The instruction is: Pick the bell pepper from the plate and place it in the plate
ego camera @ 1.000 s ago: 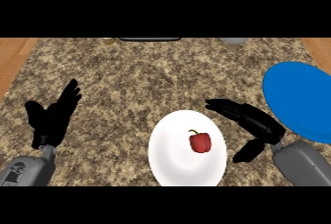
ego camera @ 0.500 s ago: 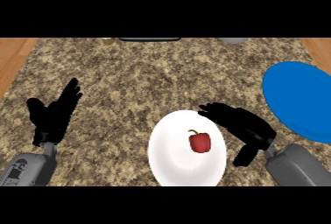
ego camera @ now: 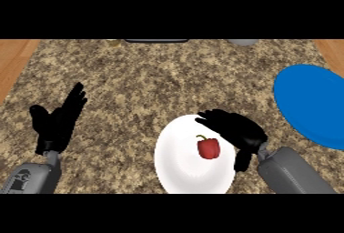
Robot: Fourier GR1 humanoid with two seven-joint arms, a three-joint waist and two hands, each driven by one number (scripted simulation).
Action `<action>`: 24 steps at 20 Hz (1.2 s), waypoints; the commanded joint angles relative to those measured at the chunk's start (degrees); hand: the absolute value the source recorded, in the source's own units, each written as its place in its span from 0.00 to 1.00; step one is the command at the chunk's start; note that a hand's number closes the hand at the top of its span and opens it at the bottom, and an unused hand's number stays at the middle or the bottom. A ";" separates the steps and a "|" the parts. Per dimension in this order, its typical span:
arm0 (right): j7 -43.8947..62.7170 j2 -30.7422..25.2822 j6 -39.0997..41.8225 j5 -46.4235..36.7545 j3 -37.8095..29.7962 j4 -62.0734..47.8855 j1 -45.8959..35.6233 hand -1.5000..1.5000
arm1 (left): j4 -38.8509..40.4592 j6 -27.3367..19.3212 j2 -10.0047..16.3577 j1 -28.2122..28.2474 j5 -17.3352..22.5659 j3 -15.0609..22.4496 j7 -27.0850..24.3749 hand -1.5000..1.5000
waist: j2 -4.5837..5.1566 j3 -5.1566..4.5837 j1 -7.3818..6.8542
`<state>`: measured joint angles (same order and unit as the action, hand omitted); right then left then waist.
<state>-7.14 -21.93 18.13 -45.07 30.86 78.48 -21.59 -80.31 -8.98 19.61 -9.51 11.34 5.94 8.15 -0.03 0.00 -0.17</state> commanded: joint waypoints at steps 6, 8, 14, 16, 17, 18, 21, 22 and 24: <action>1.46 6.63 0.55 -9.57 -2.43 -3.23 -0.31 0.00 | 1.90 3.23 -1.76 0.16 -2.62 -3.91 -1.34 0.50 | 0.00 0.00 0.07; 2.97 9.62 0.56 -10.57 -1.72 -3.81 0.63 0.00 | -2.83 2.39 -2.13 2.60 -2.78 -3.63 1.78 0.50 | -0.03 0.01 -0.03; -0.77 10.72 2.16 -15.76 -3.84 -10.46 -3.96 0.00 | 2.98 6.87 -2.77 1.58 -3.61 -6.32 -3.75 0.50 | 0.04 -0.01 0.06; 0.03 13.00 0.86 -17.77 -2.39 -12.84 -2.70 0.00 | 0.89 6.76 -2.40 1.58 -3.27 -7.08 -1.35 0.50 | 0.03 0.00 -0.05; -0.85 12.43 1.93 -18.40 -1.30 -11.84 -2.07 0.00 | 0.51 4.75 -3.92 -0.80 -4.87 -5.67 0.60 0.50 | 0.02 0.00 0.07; -4.42 10.27 3.06 -17.66 -3.42 -13.95 -4.94 1.00 | -3.18 7.18 -1.43 1.68 -2.99 -7.20 2.34 0.50 | 0.01 0.01 -0.18; -9.62 9.09 2.80 -18.22 -2.12 -13.29 -2.80 1.00 | 0.76 5.45 -3.54 -0.85 -5.18 -6.85 1.45 0.50 | 0.05 0.01 0.08; -8.43 10.98 2.68 -19.65 -0.36 -12.24 -2.34 1.00 | -0.37 4.53 -4.54 -1.54 -5.92 -5.96 2.42 0.50 | 0.03 0.01 0.09; -8.47 12.06 2.51 -20.41 -1.59 -11.73 -0.76 1.00 | 0.26 6.61 -4.42 2.17 -5.64 -7.42 -1.35 0.50 | 0.01 0.00 0.06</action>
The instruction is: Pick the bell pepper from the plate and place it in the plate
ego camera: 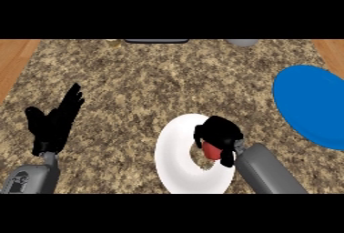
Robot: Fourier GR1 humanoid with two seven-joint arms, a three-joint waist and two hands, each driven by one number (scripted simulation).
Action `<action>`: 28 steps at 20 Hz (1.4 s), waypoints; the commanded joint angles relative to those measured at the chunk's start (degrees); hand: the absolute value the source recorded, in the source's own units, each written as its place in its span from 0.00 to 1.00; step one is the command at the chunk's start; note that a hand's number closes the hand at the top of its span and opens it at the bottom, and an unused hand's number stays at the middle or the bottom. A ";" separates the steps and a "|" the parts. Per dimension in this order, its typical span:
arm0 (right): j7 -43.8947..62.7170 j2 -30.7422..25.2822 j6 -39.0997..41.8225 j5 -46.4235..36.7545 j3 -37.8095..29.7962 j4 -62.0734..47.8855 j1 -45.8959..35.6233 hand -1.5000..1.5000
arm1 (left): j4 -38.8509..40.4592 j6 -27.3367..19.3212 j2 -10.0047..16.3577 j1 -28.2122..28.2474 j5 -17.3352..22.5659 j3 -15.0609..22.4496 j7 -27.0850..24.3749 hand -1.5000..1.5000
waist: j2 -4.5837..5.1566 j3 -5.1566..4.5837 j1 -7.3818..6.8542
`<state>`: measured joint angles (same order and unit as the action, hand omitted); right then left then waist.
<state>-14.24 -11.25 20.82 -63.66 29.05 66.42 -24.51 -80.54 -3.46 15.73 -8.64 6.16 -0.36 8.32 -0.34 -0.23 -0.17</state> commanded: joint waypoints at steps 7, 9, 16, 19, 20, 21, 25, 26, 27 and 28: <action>2.21 2.67 -0.63 4.80 -10.57 0.25 4.71 1.00 | -2.34 0.40 -0.66 -1.65 -0.74 -0.34 3.83 0.50 | 0.27 0.27 0.47; 6.64 5.19 -2.41 7.25 -13.93 2.23 8.98 1.00 | 0.22 -0.17 -0.95 0.77 -1.36 -1.16 0.41 0.50 | 0.24 0.23 1.23; 13.17 4.77 -11.89 5.09 -17.97 16.75 12.53 1.00 | 0.46 0.61 -0.74 -0.50 0.05 -2.80 1.00 0.50 | -0.08 0.19 1.71; 11.95 4.48 -19.55 5.62 -21.63 22.28 14.10 1.00 | -0.09 -0.05 -0.39 0.64 -1.37 -2.38 0.55 0.50 | -0.23 0.24 2.15; 12.28 5.23 -23.33 4.53 -22.41 22.97 13.55 1.00 | 1.06 1.02 -0.74 1.94 -0.95 -2.18 -1.01 0.50 | -0.08 0.22 1.83; 14.20 6.03 -25.14 3.64 -23.33 24.05 12.90 1.00 | 0.04 1.22 -0.42 1.44 -1.06 -2.11 -1.05 0.50 | -0.06 0.23 1.45; 18.06 3.72 -28.14 2.53 -29.00 31.42 12.42 1.00 | 0.73 0.55 -1.16 -0.34 -1.15 -2.03 0.62 0.50 | 0.06 0.22 1.43; 18.90 3.88 -28.53 1.77 -28.61 34.09 14.90 1.00 | 2.31 -1.75 -3.61 -2.48 -2.43 -1.03 0.16 0.50 | 0.12 0.21 1.83; 20.56 5.80 -29.82 1.96 -29.33 33.13 15.02 1.00 | -0.71 -0.63 -2.98 0.29 -2.46 -0.36 0.60 0.50 | 0.15 0.24 0.72; 20.31 2.78 -26.27 5.55 -33.04 35.70 14.44 1.00 | -0.45 0.86 -1.17 -0.40 -1.71 -1.60 0.80 0.50 | 0.15 0.23 0.81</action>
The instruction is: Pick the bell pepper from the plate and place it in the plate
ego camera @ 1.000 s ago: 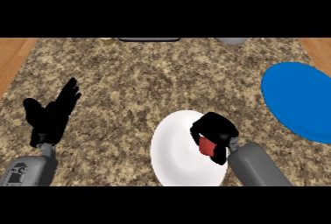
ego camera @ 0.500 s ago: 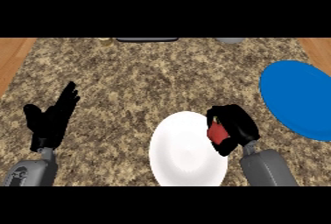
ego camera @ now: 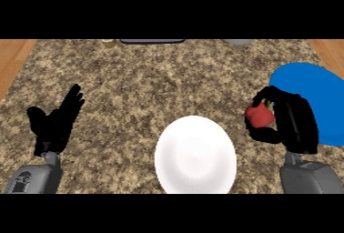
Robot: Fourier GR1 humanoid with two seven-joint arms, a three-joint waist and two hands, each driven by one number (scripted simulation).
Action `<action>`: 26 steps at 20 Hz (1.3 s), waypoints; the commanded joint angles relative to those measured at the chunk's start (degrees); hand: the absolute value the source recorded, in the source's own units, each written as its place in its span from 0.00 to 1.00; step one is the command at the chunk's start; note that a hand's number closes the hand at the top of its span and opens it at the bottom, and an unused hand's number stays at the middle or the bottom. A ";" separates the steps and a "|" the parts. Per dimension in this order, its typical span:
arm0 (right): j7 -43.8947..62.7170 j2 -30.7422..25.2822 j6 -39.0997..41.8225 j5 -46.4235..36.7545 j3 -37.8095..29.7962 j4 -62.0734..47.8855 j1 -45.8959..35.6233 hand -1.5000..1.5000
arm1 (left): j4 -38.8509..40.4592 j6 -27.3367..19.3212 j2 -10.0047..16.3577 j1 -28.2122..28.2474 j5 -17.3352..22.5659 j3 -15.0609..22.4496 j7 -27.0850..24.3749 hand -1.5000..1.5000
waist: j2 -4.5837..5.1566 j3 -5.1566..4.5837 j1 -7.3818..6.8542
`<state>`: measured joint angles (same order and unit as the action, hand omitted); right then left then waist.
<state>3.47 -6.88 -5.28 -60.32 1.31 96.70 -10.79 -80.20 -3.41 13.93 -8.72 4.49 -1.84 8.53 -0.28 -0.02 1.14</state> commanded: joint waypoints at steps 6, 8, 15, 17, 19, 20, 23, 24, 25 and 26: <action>1.38 -4.49 0.32 12.35 -16.35 -3.79 -5.26 1.00 | -0.61 1.25 0.97 -1.32 -0.69 -0.90 1.09 0.50 | 0.39 0.05 -1.23; 2.76 -6.51 2.57 14.71 -19.08 -2.82 -5.01 1.00 | -0.74 3.50 1.71 2.15 0.34 -1.81 -1.79 0.50 | 0.31 0.03 -1.24; -9.70 -14.15 -5.04 17.63 -26.59 -27.06 -10.35 1.00 | -0.53 2.68 -0.13 -0.87 -0.85 -0.88 1.05 0.50 | 0.46 0.06 -1.61; -13.14 -17.68 -4.93 18.31 -28.12 -34.09 -12.63 1.00 | 3.67 1.48 -1.33 -4.25 -1.59 -1.14 -0.12 0.50 | 0.60 0.06 -1.54; -16.22 -20.38 -6.94 16.57 -28.53 -42.11 -14.64 1.00 | -0.04 1.93 -0.48 -3.58 -0.97 -1.42 1.53 0.50 | 0.66 0.10 -2.10; -14.54 -21.36 -5.12 15.98 -27.53 -41.91 -15.14 1.00 | 3.04 4.57 0.76 -0.95 -0.02 -2.93 -2.81 0.50 | 0.57 0.05 -1.88; -18.26 -24.38 -3.18 14.06 -26.15 -51.43 -16.52 1.00 | 2.00 1.90 -1.58 -3.77 -0.72 -1.52 1.33 0.50 | 0.89 0.11 -2.40; -20.18 -26.89 1.12 17.22 -27.93 -53.71 -17.28 1.00 | -2.01 1.50 -1.25 -1.16 -1.63 -0.69 2.01 0.50 | 0.66 0.13 -2.49; -16.83 -24.29 2.28 20.50 -29.99 -55.06 -20.11 1.00 | -0.94 1.00 -2.83 -0.64 -2.73 0.93 1.02 0.50 | 0.71 0.13 -2.58; -18.16 -23.80 3.55 21.19 -30.26 -56.80 -17.79 1.00 | -3.13 3.42 0.21 0.24 0.08 -1.80 2.66 0.50 | 0.64 0.16 -2.85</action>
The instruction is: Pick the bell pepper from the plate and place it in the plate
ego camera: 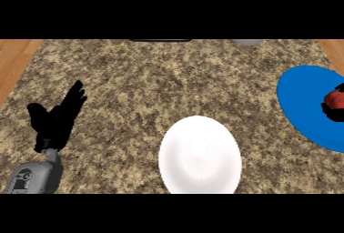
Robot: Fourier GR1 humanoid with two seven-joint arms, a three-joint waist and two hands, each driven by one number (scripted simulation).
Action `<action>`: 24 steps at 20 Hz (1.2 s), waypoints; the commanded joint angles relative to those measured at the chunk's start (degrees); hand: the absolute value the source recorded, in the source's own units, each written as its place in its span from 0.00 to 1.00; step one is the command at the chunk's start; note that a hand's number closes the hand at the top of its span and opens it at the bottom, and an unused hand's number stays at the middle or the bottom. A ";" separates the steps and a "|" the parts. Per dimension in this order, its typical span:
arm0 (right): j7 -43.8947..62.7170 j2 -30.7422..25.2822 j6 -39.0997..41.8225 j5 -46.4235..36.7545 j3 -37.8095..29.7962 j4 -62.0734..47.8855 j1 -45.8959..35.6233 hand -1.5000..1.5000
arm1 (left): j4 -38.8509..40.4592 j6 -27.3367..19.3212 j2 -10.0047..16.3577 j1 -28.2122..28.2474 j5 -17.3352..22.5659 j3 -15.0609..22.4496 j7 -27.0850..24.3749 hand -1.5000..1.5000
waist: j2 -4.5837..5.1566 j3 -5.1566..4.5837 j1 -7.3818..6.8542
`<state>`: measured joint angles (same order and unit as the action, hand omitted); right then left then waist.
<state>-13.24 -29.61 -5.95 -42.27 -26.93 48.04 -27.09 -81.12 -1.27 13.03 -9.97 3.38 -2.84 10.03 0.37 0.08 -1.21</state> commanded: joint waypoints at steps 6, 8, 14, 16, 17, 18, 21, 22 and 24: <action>-18.23 -4.77 1.72 3.60 -2.23 -20.30 -4.10 0.00 | 0.90 0.37 0.67 -2.70 0.08 -1.47 1.83 0.50 | 0.05 0.06 0.09; -23.63 -5.73 -1.69 3.99 -3.44 -22.05 -4.70 0.00 | 2.22 0.74 -0.49 -1.07 -0.58 -0.41 -1.53 0.50 | 0.28 0.11 -0.29; -32.91 -6.37 12.81 15.75 -8.94 -15.71 -7.61 0.00 | 0.80 0.52 0.65 0.57 -0.65 -1.32 -0.25 0.50 | -0.55 -0.02 1.21; -30.92 -2.85 13.89 18.24 -9.52 -14.31 -7.06 0.00 | 0.99 -1.07 -0.58 -1.40 -1.54 -0.65 1.55 0.50 | -0.58 -0.08 1.63; -27.15 -8.03 18.76 20.25 -11.42 -14.69 -9.70 0.00 | -0.33 0.13 -0.35 2.43 -1.23 -0.68 -1.70 0.50 | -0.63 -0.10 1.26; -23.14 -5.12 18.67 21.24 -11.08 -11.90 -8.84 0.00 | 1.26 0.67 -0.63 2.17 -0.45 -1.31 -2.54 0.50 | -0.76 -0.18 1.83; -16.24 -9.14 27.18 25.12 -14.09 -17.42 -10.06 0.00 | -1.91 1.35 0.86 2.56 -0.23 -1.27 0.67 0.50 | -0.68 -0.09 1.25; -14.95 -8.29 28.34 25.99 -14.20 -18.10 -10.15 0.00 | -1.11 -0.47 -0.52 1.40 -1.64 -0.57 -0.19 0.50 | -0.56 -0.09 1.41; -15.86 -7.36 32.23 27.80 -14.59 -19.41 -7.86 0.00 | -1.85 1.84 1.54 1.29 0.47 -2.24 1.52 0.50 | -0.52 -0.06 1.22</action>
<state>-31.90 -36.62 19.35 -18.51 -39.61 31.01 -35.86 -81.58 -0.83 13.11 -8.85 2.63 -3.99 10.06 -0.22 -0.03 0.21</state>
